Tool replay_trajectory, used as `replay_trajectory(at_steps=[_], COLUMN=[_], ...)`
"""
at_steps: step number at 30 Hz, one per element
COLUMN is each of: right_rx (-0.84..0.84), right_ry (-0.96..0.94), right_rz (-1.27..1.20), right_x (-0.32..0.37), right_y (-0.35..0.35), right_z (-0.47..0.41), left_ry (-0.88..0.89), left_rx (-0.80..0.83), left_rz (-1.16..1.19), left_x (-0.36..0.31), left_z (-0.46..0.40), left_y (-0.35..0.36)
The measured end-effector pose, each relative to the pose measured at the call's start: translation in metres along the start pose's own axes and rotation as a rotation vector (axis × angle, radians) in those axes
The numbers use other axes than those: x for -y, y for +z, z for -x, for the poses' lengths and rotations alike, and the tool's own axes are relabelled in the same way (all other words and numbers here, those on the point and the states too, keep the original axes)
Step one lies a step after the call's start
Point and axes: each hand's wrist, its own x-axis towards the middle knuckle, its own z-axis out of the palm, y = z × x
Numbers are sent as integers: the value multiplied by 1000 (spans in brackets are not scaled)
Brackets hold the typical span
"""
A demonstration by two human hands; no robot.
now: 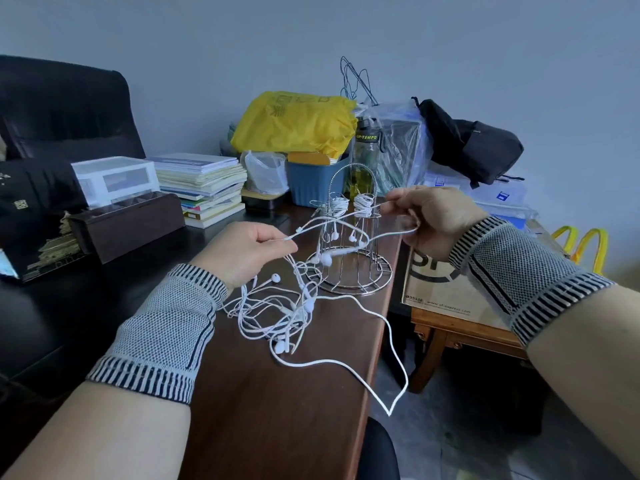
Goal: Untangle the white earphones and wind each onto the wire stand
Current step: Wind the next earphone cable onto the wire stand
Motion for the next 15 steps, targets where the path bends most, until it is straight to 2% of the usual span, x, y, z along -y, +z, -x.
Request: replay_trajectory(at_steps=[4,6,11,15], right_rx=[-1,-11,-1,32], right_ry=[-28,-39,-34,-61], right_rz=[59,178,546,484], right_x=[5,6,8,10], right_y=[-5,-10,-14,-3], right_z=[0,0,3,0], left_ry=[-17,-38,-52,-30], left_rx=[-69,-104,-81,-28], left_rz=[28,100,456,549], left_x=[3,3,-12,-32], left_z=[-1,-2,0,-7], left_y=[-5,-7,-8,-17])
